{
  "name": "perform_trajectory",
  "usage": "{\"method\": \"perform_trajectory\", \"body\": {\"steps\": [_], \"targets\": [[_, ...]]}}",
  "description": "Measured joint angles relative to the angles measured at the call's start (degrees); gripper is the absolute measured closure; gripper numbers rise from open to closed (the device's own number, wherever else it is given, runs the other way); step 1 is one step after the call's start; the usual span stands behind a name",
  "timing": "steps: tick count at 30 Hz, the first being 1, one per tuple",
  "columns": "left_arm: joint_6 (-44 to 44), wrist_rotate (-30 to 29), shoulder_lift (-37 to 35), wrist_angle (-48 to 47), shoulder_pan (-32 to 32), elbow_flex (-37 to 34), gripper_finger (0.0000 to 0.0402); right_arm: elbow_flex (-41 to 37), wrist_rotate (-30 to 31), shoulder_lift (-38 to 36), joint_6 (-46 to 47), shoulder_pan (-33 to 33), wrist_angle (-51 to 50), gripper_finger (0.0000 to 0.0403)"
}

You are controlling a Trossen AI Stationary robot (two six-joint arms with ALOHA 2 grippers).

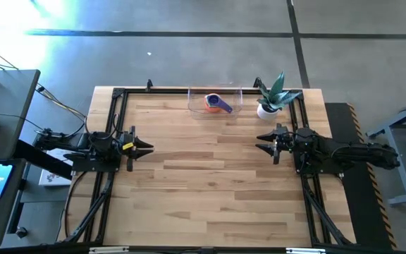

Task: Nest measuring cups in basket
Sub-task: Return to Home Position

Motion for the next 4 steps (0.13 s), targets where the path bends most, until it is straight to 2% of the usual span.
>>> {"method": "perform_trajectory", "body": {"steps": [4], "targets": [[-0.02, 0.0, 0.0, 0.0, 0.0, 0.0, 0.0323, 0.0, 0.0, 0.0, 0.01, 0.0, 0.0, 0.0215]]}}
